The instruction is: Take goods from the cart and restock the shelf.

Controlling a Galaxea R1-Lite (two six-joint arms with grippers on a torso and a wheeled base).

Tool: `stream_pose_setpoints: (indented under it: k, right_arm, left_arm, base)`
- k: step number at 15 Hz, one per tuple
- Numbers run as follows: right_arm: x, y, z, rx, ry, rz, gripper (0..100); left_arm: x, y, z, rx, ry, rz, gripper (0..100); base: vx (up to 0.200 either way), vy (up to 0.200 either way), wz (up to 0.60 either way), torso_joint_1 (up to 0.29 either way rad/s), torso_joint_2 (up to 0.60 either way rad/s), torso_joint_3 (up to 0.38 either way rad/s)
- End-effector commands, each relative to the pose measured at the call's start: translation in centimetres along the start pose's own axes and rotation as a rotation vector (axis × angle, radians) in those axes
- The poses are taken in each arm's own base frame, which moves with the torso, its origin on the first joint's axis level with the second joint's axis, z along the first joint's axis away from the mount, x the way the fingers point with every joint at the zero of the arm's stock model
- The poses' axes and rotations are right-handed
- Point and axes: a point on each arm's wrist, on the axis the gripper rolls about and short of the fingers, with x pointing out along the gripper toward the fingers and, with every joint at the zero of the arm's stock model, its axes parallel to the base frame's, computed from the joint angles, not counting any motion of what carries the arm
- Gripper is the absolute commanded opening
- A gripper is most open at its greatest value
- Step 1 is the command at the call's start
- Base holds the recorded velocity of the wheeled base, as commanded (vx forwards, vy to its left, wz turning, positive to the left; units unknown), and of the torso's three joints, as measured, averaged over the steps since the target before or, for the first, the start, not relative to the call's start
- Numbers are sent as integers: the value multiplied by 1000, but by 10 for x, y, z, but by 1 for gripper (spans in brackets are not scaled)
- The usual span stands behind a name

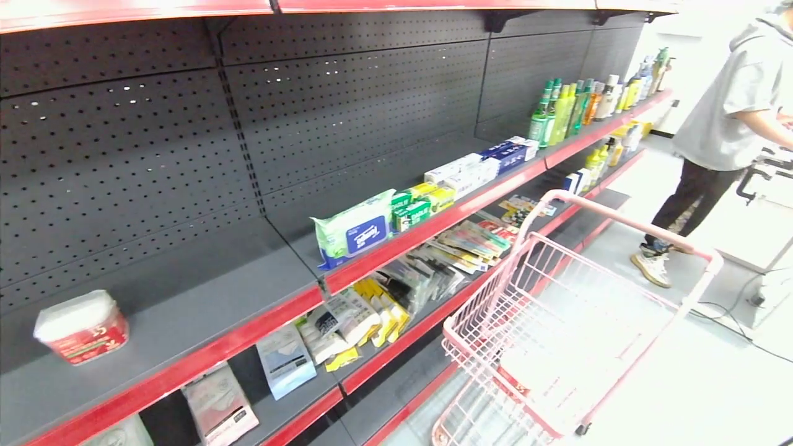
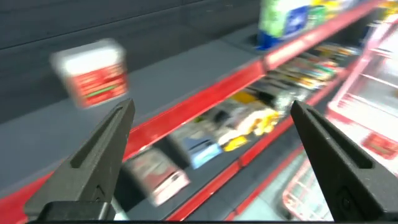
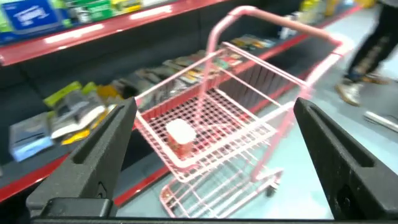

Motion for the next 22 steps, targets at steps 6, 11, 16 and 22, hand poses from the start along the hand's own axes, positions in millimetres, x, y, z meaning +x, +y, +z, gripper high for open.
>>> stream_pose_setpoints:
  k: [6,11,16,22]
  right_arm:
    - [7,0,3,-4,95,-20,100]
    - [111,-2,177,-2,157,-33,100]
    - [142,4,113,-59,482,50,100]
    - [213,27,68,-54,799,292,100]
  left_arm:
    - [0,0,0,0,1,0,100]
    - [0,0,0,-2,1,2,100]
    - [0,0,0,5,1,6,100]
    - [0,0,0,5,1,8,100]
  base:
    - [0,0,0,0,0,0]
    - [0,0,0,0,0,0]
    - [0,0,0,0,0,0]
    - [0,0,0,0,0,0]
